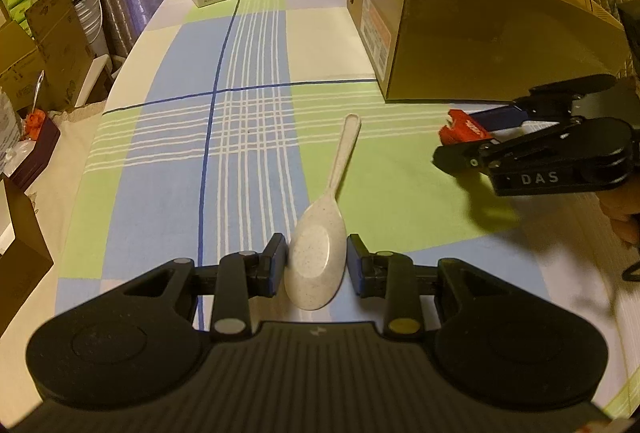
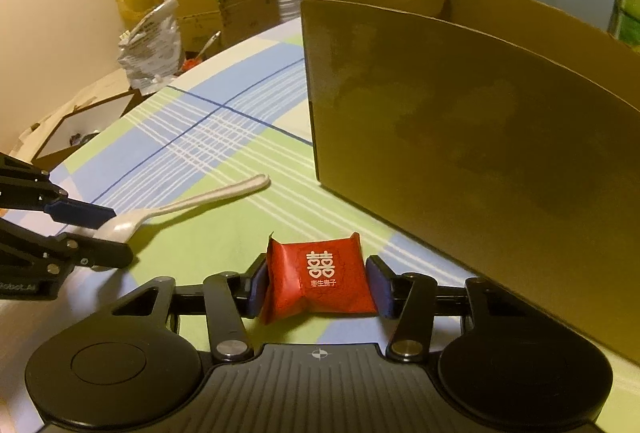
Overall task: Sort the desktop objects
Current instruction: 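Grasp the red candy packet with the right gripper, then lift and carry the spoon and candy packet over the cardboard box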
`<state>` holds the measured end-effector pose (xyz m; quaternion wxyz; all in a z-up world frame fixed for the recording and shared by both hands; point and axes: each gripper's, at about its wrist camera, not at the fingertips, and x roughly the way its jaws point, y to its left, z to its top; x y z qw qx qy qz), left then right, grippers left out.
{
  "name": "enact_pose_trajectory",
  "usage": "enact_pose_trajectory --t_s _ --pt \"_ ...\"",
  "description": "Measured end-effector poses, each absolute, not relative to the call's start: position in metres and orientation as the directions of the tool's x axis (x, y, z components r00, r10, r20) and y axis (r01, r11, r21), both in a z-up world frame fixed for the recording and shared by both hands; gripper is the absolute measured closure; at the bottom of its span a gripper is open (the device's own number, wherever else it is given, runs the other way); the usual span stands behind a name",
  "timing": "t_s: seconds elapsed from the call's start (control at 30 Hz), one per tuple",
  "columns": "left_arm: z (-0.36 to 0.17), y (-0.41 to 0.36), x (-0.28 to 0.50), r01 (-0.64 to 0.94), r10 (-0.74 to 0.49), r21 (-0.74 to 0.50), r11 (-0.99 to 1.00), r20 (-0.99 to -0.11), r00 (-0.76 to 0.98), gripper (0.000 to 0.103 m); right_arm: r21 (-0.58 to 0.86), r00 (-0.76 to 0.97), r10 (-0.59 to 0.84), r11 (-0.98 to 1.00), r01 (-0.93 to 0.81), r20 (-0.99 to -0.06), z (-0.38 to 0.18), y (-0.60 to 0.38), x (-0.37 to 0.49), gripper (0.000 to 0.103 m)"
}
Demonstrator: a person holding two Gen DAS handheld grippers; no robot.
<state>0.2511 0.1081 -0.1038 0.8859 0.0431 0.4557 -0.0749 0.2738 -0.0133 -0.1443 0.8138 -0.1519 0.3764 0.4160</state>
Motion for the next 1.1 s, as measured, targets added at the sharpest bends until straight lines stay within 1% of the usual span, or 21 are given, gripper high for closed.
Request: enact_pose_trajectory --t_s 0.17,0.33,0.53,0.67,0.83,0.97,1.1 --pt "-0.103 0.102 0.253 0.194 -0.101 0.010 0.981 -0.829 0.551 0.076 0.057 0.391 0.523 0.649 -0.759 -0.757 -0.137 -0.034 0.265 0.056" --pt "-0.101 0.085 0.247 0.243 -0.106 0.030 0.969 -0.843 0.527 0.076 0.092 0.410 0.494 0.717 -0.691 -0.767 -0.133 -0.070 0.251 0.056" --pt "-0.104 0.053 0.219 0.289 -0.157 -0.003 0.957 -0.845 0.511 0.076 0.084 0.470 0.435 0.795 -0.600 -0.768 -0.127 -0.124 0.210 0.056" --pt "-0.102 0.024 0.191 0.326 -0.188 -0.007 0.946 -0.828 0.528 0.076 0.062 0.534 0.359 0.867 -0.494 -0.766 -0.121 -0.168 0.181 0.056" --pt "-0.104 -0.016 0.162 0.374 -0.262 -0.056 0.926 -0.808 0.528 0.076 0.057 0.586 0.288 0.923 -0.380 -0.757 -0.117 -0.215 0.149 0.056" --pt "-0.107 -0.035 0.149 0.383 -0.288 -0.064 0.921 -0.774 0.563 0.076 0.010 0.627 0.262 0.927 -0.375 -0.733 -0.120 -0.231 0.132 0.056" --pt "-0.110 -0.041 0.148 0.383 -0.317 -0.092 0.919 -0.753 0.577 0.076 -0.002 0.649 0.285 0.915 -0.404 -0.705 -0.124 -0.235 0.123 0.056"
